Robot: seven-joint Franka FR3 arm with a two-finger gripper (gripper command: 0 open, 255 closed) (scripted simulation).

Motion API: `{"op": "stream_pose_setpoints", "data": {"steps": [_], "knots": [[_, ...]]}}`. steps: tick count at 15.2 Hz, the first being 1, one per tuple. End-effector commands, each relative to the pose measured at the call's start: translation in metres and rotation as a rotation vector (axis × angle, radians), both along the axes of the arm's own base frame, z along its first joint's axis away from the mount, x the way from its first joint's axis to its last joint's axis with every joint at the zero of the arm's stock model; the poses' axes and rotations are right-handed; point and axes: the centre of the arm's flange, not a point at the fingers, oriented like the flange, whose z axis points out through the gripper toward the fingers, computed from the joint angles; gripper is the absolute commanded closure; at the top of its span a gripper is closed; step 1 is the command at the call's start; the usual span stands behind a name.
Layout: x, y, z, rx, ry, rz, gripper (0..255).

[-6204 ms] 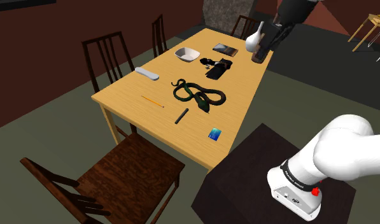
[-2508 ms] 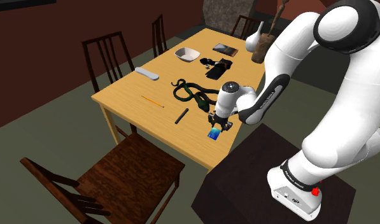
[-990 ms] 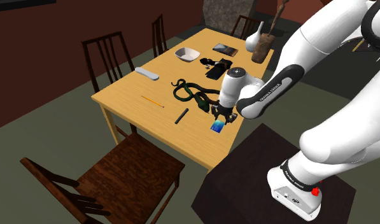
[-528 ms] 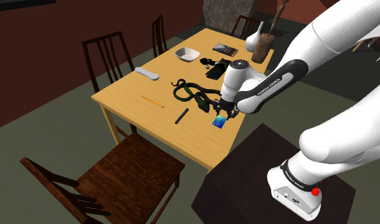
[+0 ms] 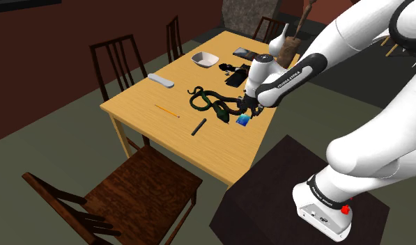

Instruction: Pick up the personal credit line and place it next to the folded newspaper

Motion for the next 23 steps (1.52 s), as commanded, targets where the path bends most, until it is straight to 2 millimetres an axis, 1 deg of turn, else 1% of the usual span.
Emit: {"op": "stream_pose_setpoints", "data": {"steps": [1,23], "knots": [[0.012,-0.025,0.000,-0.001,0.001,0.001,255],[0.156,-0.278,0.002,-0.001,0.001,0.001,255]]}}
